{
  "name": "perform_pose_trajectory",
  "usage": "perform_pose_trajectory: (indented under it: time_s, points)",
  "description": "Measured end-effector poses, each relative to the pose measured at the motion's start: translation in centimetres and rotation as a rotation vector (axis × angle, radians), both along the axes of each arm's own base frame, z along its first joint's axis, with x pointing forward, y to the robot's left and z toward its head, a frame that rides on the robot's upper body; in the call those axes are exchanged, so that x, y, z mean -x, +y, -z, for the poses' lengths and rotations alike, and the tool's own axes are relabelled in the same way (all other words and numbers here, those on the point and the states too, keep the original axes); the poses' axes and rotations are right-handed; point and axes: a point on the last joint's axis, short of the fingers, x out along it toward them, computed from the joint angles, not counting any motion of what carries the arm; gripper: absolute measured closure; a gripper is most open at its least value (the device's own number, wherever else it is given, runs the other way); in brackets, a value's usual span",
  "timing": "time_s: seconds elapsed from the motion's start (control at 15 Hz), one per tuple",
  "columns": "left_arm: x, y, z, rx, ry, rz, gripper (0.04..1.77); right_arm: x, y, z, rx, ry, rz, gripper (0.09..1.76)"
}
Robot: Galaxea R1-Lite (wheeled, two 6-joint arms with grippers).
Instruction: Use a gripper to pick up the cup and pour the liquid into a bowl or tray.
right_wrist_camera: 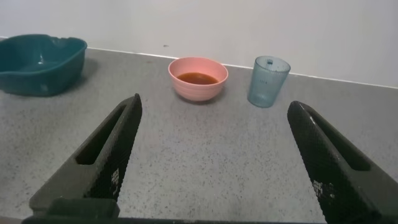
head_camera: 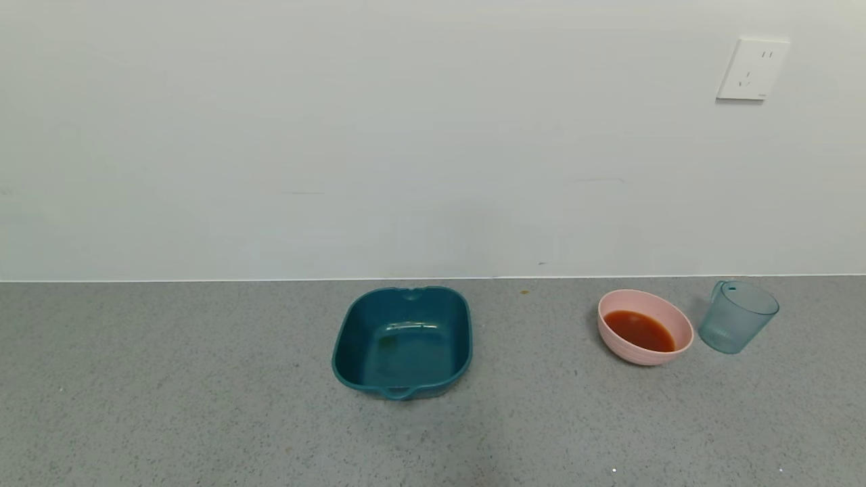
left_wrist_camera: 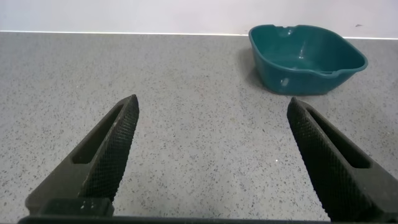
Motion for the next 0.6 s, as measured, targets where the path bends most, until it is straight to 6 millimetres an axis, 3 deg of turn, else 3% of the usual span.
perform_pose_trajectory:
  time_s: [0.4,0.6]
  points:
    - [0.0,0.0,0.0,0.0,0.0,0.0,0.09,-1.2,-0.1,3.5,0.017,0.115,0.037,0.14]
    - [0.0,0.0,0.0,0.0,0.0,0.0,0.09,-1.2,-0.1,3.6,-0.028,0.122,0.05,0.14]
